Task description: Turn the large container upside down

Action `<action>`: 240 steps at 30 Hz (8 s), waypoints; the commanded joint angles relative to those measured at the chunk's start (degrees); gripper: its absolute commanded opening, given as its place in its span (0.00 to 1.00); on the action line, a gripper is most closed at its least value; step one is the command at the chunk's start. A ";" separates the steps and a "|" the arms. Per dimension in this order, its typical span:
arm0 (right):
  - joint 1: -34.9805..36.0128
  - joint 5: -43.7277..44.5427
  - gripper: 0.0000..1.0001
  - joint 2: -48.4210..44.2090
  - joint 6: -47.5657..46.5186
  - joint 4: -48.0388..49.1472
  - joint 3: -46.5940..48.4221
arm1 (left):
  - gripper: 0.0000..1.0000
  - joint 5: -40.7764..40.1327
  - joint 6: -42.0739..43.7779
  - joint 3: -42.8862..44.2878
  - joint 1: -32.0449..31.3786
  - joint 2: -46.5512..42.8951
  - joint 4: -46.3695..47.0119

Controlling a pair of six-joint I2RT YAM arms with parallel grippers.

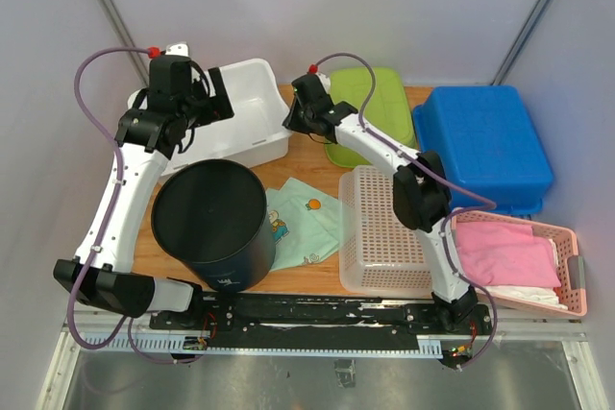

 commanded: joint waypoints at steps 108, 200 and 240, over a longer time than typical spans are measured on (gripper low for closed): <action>6.28 11.77 0.66 -73.70 -22.28 -11.72 -70.92 | 0.50 -11.37 -10.80 28.39 -15.00 52.81 11.10; 5.48 7.07 0.63 -70.20 -11.81 -1.71 -65.05 | 0.25 50.83 -9.97 19.98 20.24 22.57 10.26; 5.46 5.51 0.62 -70.78 -6.53 4.79 -67.04 | 0.00 46.72 -95.87 -17.22 16.28 19.79 92.62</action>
